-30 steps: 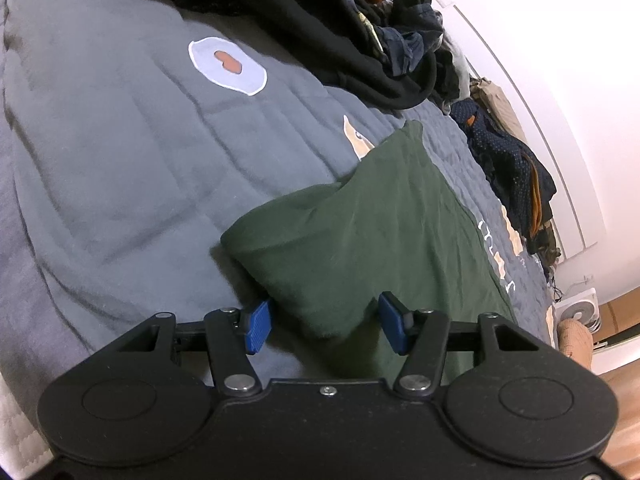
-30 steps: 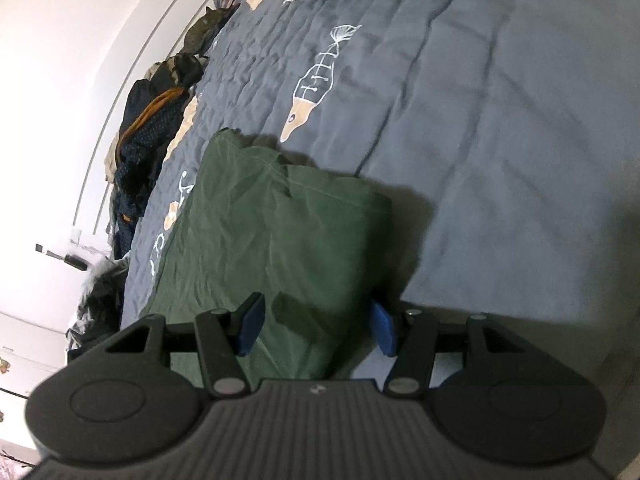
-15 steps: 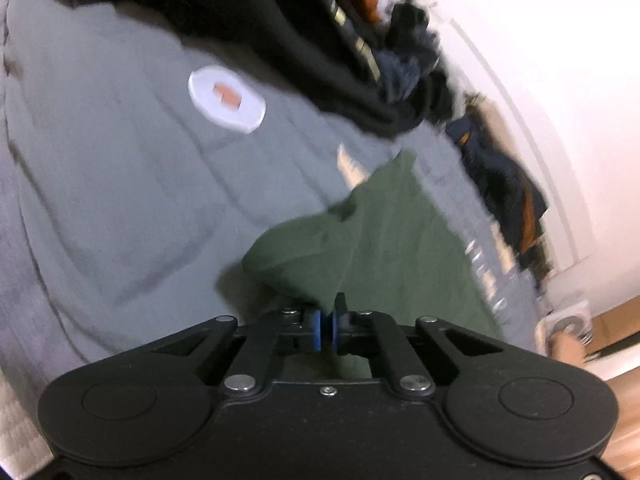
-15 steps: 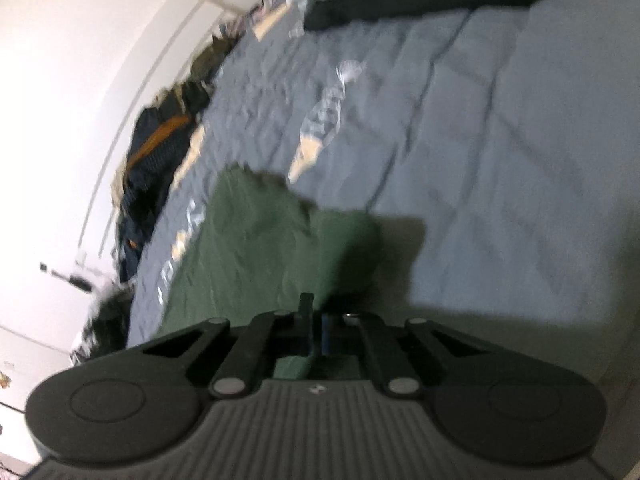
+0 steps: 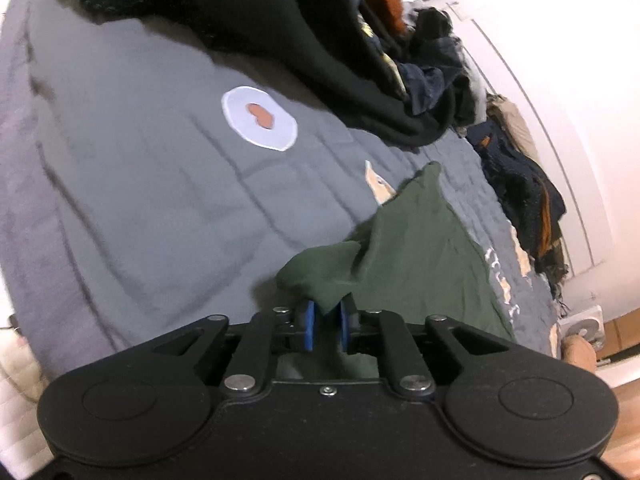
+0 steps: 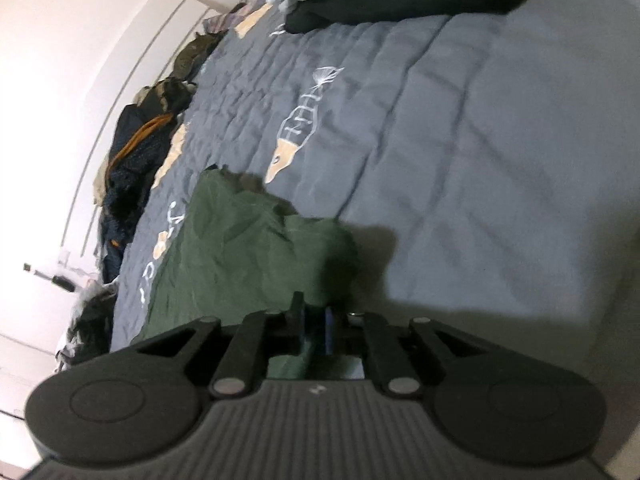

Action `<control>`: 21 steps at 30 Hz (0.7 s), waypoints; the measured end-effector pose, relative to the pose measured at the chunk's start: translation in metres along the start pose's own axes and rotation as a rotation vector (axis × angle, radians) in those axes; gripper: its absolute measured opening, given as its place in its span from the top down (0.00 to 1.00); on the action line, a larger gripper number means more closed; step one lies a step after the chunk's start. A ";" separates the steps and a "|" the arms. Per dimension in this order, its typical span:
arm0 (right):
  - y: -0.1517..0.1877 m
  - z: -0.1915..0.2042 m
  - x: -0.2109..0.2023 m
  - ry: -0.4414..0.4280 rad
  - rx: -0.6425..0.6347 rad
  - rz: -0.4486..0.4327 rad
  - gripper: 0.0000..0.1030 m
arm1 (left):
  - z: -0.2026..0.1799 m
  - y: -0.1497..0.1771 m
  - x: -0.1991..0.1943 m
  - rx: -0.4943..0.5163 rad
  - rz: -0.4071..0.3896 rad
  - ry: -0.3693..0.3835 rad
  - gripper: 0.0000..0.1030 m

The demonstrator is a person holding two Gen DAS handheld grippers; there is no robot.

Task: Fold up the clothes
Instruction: 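Grasp the folded shirt's edge with both grippers and tuck it under, then open both grippers and withdraw them from the folded shirt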

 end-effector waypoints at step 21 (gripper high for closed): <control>0.002 0.042 -0.029 -0.064 -0.249 0.033 0.55 | -0.097 0.046 -0.021 0.456 -0.126 -0.027 0.42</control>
Point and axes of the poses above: each gripper's, at about its wrist camera, not at the fingertips, and x roughly the way its jaws point, z to its left, y to its underside, the point moved 5 cm from there along x, roughly the way its jaws point, and after that the axes turned 13 degrees about x, right-handed, at the moved point
